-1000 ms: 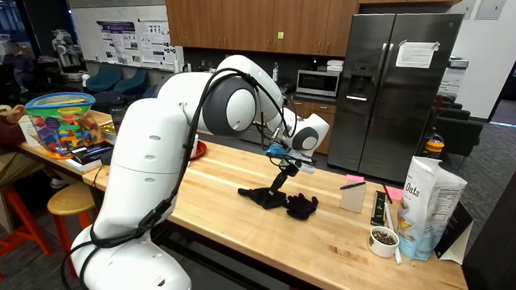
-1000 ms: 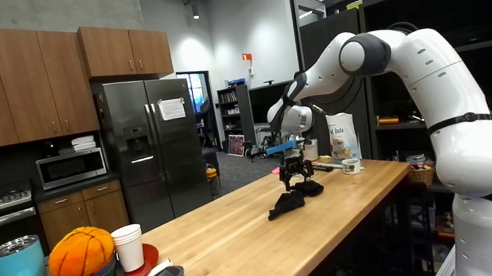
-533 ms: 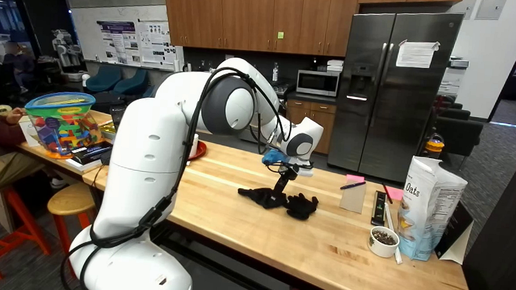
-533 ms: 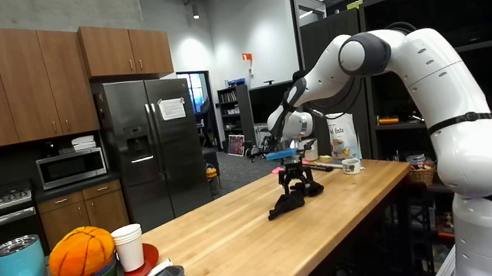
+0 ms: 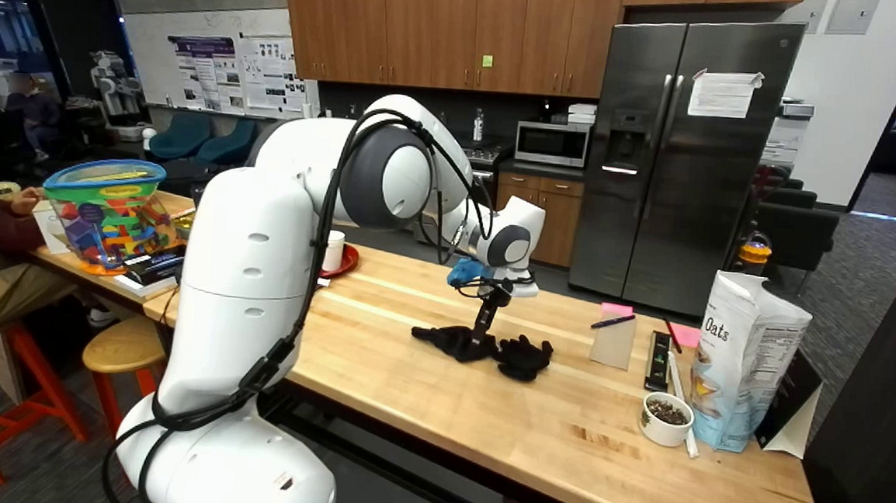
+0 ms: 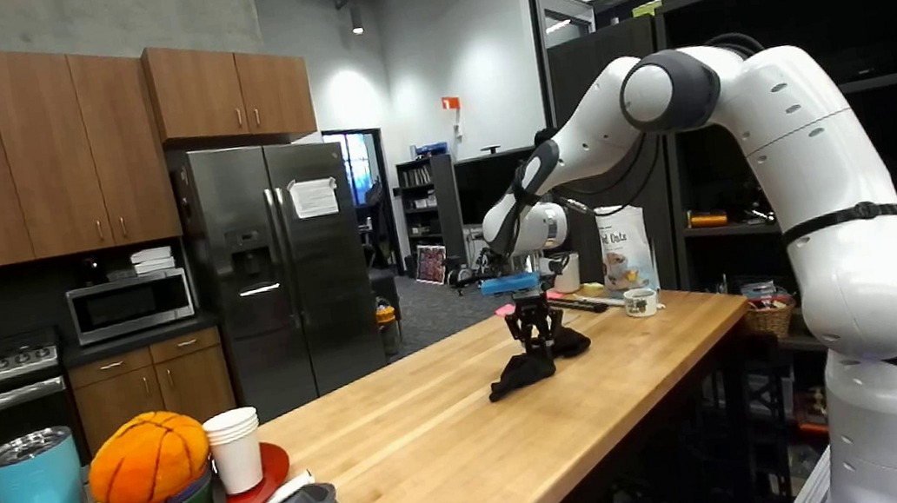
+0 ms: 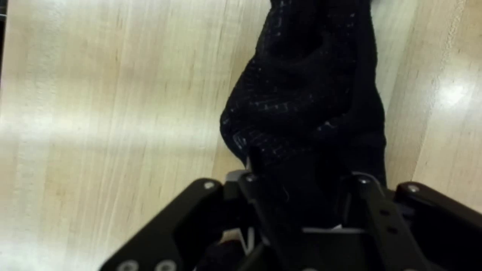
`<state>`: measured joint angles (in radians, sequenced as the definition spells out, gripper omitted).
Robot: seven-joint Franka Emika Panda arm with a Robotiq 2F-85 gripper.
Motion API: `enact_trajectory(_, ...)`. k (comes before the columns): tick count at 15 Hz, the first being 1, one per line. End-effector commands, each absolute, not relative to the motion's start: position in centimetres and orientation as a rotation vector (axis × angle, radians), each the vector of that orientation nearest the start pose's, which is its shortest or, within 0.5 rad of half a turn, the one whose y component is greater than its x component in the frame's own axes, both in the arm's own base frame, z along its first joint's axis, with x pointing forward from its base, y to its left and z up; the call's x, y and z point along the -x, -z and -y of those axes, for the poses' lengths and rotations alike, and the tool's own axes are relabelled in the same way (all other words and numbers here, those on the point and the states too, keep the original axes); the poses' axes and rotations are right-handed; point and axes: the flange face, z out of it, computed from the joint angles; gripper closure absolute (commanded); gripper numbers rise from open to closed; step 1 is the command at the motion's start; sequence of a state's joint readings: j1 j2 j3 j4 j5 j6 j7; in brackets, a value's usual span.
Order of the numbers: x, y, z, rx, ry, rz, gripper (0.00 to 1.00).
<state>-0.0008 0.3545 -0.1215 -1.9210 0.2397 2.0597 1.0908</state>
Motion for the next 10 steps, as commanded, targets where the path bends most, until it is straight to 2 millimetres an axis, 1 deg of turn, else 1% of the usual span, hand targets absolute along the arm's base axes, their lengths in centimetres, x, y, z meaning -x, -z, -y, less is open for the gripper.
enact_trajectory(1,-58.4,-31.1,5.5,2.425,-0.331,-1.919,0.88)
enact_trajectory(3,-58.3,-31.7,5.2,2.445,-0.301,-1.910,0.99)
enact_trajectory(7,-58.0,-33.2,4.2,2.481,-0.234,-1.889,1.00)
enact_trajectory(9,-58.1,-33.8,3.8,2.489,-0.243,-1.871,1.00)
enact_trajectory(10,-58.2,-34.0,3.4,2.487,-0.258,-1.860,0.74)
